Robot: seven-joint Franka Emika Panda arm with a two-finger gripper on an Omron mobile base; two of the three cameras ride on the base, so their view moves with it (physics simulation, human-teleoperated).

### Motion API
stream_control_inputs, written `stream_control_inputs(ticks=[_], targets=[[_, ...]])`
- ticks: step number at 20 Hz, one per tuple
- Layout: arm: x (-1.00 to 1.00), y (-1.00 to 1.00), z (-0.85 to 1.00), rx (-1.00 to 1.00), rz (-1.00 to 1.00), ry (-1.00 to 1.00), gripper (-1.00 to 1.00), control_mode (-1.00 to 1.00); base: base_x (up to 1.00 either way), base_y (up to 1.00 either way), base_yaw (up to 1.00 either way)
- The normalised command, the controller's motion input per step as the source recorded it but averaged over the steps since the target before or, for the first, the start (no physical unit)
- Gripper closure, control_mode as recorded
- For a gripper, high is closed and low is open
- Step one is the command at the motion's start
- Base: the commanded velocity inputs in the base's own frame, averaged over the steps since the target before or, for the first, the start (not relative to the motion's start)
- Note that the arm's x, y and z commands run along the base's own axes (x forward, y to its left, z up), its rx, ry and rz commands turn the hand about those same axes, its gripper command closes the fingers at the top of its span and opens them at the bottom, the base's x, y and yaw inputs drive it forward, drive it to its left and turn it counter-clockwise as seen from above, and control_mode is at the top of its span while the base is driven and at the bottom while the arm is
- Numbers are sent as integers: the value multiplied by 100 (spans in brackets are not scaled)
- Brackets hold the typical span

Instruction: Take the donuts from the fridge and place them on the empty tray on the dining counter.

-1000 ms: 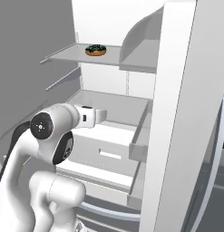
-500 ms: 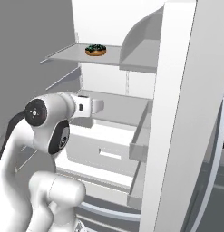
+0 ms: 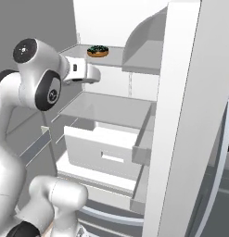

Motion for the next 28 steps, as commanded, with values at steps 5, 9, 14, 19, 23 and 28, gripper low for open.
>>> stream_control_inputs(ticks=[5, 9, 14, 19, 23, 28], targets=[[-9, 0, 0, 1, 17, -23, -100, -100, 0, 0, 0], [4, 13, 9, 4, 11, -27, -100, -100, 0, 0, 0], [29, 40, 52, 0, 5, -4, -100, -100, 0, 0, 0], [39, 37, 38, 0, 8, 17, -100, -100, 0, 0, 0], [39, 23, -17, 0, 8, 1, -100, -100, 0, 0, 0], [39, 9, -4, 0, 10, 3, -100, -100, 0, 0, 0]])
